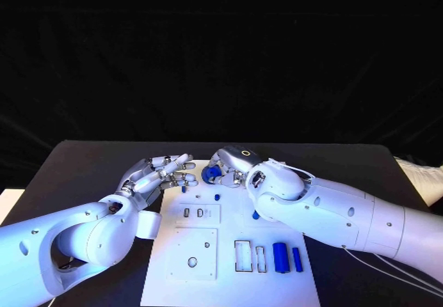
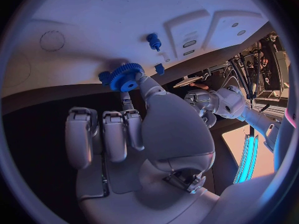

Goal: Assemble the parts on the task board

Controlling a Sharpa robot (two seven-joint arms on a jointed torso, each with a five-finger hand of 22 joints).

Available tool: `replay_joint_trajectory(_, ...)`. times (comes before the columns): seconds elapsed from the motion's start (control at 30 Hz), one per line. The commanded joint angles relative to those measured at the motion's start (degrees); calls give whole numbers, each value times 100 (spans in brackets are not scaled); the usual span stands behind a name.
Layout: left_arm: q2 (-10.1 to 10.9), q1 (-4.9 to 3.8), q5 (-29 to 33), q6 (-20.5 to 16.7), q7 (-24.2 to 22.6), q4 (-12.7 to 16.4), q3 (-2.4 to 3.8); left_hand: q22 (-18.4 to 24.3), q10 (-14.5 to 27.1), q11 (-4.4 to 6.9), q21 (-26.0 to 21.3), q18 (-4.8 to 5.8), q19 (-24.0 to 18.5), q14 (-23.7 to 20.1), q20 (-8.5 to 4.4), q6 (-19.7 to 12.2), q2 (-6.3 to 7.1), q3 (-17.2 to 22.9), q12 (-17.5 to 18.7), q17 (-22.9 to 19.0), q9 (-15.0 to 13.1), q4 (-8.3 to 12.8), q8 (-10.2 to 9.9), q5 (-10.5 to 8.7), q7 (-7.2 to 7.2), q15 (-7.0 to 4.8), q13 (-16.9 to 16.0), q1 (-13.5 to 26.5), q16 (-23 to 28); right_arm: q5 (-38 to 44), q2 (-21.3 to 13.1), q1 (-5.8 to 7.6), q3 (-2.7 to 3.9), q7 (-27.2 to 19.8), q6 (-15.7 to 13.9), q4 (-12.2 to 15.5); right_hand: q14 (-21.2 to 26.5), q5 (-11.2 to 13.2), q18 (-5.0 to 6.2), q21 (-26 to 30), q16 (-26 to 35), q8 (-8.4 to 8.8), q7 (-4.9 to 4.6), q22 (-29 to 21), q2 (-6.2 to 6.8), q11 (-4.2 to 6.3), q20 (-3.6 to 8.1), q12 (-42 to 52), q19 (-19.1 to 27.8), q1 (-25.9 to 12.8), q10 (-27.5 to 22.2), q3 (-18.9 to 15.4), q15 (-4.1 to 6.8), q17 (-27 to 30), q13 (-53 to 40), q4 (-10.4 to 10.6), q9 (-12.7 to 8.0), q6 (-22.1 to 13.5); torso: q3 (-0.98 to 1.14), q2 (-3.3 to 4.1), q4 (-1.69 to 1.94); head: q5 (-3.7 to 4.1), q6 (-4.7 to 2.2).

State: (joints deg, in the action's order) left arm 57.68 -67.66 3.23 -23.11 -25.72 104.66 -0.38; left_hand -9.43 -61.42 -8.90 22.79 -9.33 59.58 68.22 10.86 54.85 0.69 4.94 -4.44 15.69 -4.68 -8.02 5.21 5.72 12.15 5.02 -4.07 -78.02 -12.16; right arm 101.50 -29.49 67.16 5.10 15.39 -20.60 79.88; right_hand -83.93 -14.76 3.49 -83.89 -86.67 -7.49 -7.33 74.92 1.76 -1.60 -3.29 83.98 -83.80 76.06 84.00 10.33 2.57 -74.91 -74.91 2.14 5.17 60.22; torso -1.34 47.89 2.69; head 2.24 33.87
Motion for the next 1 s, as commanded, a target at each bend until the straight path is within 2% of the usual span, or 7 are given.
replay_joint_trajectory(0.03, -21, -5, -19, 126, -46, 10, 3, 8, 16, 5, 27, -106, 3, 9, 25, -23, -57, -8, 32, 6, 8, 34, -28, 14, 8, 20, -3, 20, 26, 40, 29, -4, -15, -57, 224, -32, -465, 22, -95, -37, -33, 28, 94, 220, 11, 15, 15, 5, -128, -57, 278, 42, 17, -756, -1010, 6, 125, 133, 8, -1, 11, 9, -30)
replay_joint_trajectory(0.27, -23, -5, -19, 119, -25, 11, 3, 8, 9, 6, 27, -106, 2, 10, 26, -17, -60, -9, 31, 12, 8, 36, -28, 14, 8, 20, -4, 25, 30, -13, 35, -5, -37, -27, 365, -101, -463, 21, -98, -43, -29, 43, 88, 234, 14, 9, 11, -10, -133, -69, 269, 59, 12, -746, -999, 8, 127, 125, 3, 0, 8, -4, 8)
replay_joint_trajectory(0.43, -21, -5, -19, 116, -22, 11, 3, 8, 9, 6, 27, -106, 2, 10, 26, -17, -60, -9, 31, 12, 8, 36, -28, 14, 8, 20, -4, 25, 30, -35, 40, -5, -45, 23, 376, -139, -463, 18, -98, -45, -29, 65, 78, 238, 31, 0, 5, -25, -134, -96, 260, 72, 5, -747, -989, 16, 127, 112, 9, 2, -4, -11, 6)
replay_joint_trajectory(0.7, -22, -5, -19, 116, -16, 7, 3, 8, 9, 6, 27, -106, 2, 10, 26, -17, -60, -9, 31, 12, 8, 36, -28, 14, 8, 20, -4, 25, 30, 19, 28, -5, -53, 155, 326, -138, -462, 152, -103, -56, -29, 215, 11, 263, 165, -60, -40, -129, -137, -242, 198, 84, -46, -753, -919, 61, 120, -13, 6, 1, 4, 18, 21)
replay_joint_trajectory(0.87, -20, -5, -19, 117, -17, 8, 3, 8, 9, 6, 27, -106, 2, 10, 26, -17, -60, -9, 31, 12, 8, 36, -28, 14, 8, 20, -4, 25, 30, 20, 10, -7, -54, 148, 284, -89, -463, 103, -102, -56, -32, 260, -5, 263, 260, -79, -61, -135, -133, -344, 195, 36, -66, -765, -919, 100, 131, -24, 8, 2, -1, 10, 31)
replay_joint_trajectory(0.9, -20, -5, -19, 117, -17, 8, 3, 8, 9, 6, 27, -106, 2, 10, 26, -17, -60, -9, 31, 12, 8, 36, -28, 14, 8, 20, -4, 25, 30, 19, 9, -8, -54, 147, 262, -84, -464, 124, -102, -57, -34, 271, -8, 265, 283, -83, -66, -144, -133, -378, 190, 14, -70, -769, -914, 116, 134, -28, 8, 2, -2, 8, 29)
replay_joint_trajectory(1.0, -19, -5, -19, 115, -17, 10, 3, 8, 9, 6, 27, -106, 2, 10, 26, -17, -60, -9, 31, 12, 8, 36, -28, 14, 8, 20, -4, 25, 30, -12, 9, -9, -55, 137, 200, -82, -467, 442, -107, -67, -40, 378, -43, 290, 370, -117, -88, -247, -139, -543, 131, -123, -97, -788, -839, 215, 117, -184, 7, 1, -4, 10, 21)
